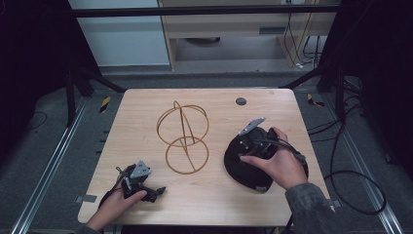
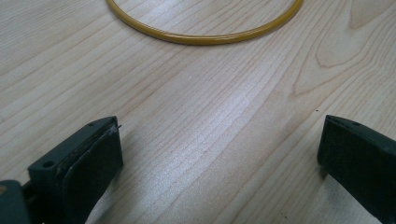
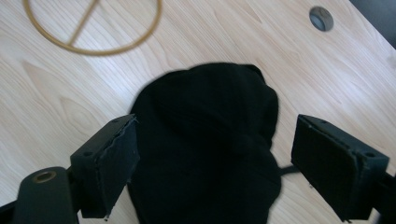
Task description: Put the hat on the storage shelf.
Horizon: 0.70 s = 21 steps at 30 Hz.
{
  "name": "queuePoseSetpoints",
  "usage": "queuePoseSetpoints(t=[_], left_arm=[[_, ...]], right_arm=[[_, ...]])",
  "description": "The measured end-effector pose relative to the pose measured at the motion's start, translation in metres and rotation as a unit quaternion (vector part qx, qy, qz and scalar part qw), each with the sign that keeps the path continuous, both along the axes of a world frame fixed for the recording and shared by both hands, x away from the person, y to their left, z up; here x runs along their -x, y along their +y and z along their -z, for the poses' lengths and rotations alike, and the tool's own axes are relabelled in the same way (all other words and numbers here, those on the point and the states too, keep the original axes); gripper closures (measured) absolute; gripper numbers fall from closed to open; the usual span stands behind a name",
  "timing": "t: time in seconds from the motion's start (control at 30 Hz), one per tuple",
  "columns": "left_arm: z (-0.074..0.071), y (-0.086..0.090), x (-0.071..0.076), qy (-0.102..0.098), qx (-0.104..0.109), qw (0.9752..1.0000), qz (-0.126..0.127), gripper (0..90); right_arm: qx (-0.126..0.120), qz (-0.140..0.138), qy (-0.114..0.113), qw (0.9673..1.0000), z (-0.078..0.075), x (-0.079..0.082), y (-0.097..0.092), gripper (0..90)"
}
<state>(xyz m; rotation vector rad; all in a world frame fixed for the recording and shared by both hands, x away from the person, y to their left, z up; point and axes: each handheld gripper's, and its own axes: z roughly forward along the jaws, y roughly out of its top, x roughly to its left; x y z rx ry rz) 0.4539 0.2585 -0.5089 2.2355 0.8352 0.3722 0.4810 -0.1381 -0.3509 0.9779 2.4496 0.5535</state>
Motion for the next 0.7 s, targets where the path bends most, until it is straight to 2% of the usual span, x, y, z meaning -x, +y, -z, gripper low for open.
queuePoseSetpoints(t=[0.13,0.17,0.2,0.23,0.27,0.33,0.4,0.7], left_arm=[[0.0,0.0,0.0,0.0,0.002,1.0,-0.001,0.0],[0.0,0.0,0.0,0.0,0.002,1.0,-0.001,0.0],[0.0,0.0,0.0,-0.001,0.001,1.0,0.0,0.0],[0.0,0.0,0.0,-0.001,0.002,1.0,0.0,0.0],[0.0,0.0,0.0,-0.001,0.001,1.0,0.0,0.0],[0.0,0.0,0.0,-0.001,0.001,1.0,0.0,0.0],[0.0,0.0,0.0,-0.001,0.001,1.0,0.0,0.0],[0.0,0.0,0.0,-0.001,0.001,1.0,0.0,0.0]], right_arm=[[0.016,-0.001,0.03,0.9994,-0.006,-0.012,-0.01,20.8],[0.016,-0.001,0.032,0.9994,-0.006,-0.014,-0.012,22.1],[0.014,-0.002,0.038,0.9992,-0.007,-0.018,-0.014,27.0],[0.014,-0.002,0.038,0.9992,-0.007,-0.018,-0.014,27.0],[0.015,-0.011,0.054,0.9984,-0.006,-0.021,-0.016,30.8],[0.015,-0.011,0.058,0.9981,-0.005,-0.022,-0.015,31.8],[0.026,-0.004,0.069,0.9973,-0.001,-0.027,-0.015,33.7],[0.034,0.009,0.095,0.9949,0.018,-0.04,-0.017,39.9]])
